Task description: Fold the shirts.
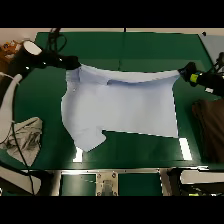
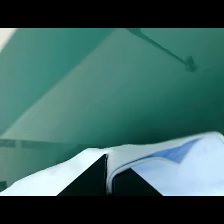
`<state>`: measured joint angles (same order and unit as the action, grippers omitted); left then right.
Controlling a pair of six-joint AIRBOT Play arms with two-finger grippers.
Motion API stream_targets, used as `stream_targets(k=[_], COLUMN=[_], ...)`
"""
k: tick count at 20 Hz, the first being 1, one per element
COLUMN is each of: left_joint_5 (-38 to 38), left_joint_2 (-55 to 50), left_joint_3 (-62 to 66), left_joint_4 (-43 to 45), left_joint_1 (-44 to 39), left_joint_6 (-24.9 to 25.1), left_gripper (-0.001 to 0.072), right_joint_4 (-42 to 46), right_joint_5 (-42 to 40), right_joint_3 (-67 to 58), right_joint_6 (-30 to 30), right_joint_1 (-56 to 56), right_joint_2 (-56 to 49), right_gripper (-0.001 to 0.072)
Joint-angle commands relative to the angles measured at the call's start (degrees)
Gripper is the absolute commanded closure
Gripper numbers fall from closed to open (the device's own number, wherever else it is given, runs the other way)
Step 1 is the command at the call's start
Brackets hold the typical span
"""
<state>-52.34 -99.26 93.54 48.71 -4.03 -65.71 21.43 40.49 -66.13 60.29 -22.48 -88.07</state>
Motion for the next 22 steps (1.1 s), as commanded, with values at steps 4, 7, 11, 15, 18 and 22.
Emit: stream_targets(k=[4,7,11,15,18,22], left_joint_5=[-3.61,-14.95,-19.26,-19.3,-21.0,-30.88], left_joint_2=[-5.62,-5.6,-5.62,-5.81,-6.25,-6.23], left_joint_3=[-0.09,-0.09,-0.11,-0.15,-0.15,-0.09], left_joint_4=[2.03,6.6,12.55,13.03,13.05,13.22], left_joint_1=[-0.48,-0.33,-0.31,-0.33,-0.31,0.35], left_joint_6=[-1.77,-4.17,-7.82,-7.76,-7.76,-7.8], left_gripper=[0.0687,0.0687,0.0687,0.0687,0.0686,0.0076], right_joint_4=[2.23,7.26,14.27,16.48,18.93,23.23], right_joint_5=[4.55,13.33,19.06,18.67,17.97,25.73], right_joint_3=[-2.4,-2.27,-2.08,-0.74,-0.74,-2.58], right_joint_6=[-0.59,0.7,3.85,4.0,4.94,10.25], right_joint_1=[-1.88,-5.92,-6.93,-5.75,-6.12,-10.03], right_joint_2=[-8.48,-8.35,-8.35,-8.37,-8.35,-8.24], right_gripper=[0.0696,0.0696,0.0696,0.0696,0.0695,0.0475])
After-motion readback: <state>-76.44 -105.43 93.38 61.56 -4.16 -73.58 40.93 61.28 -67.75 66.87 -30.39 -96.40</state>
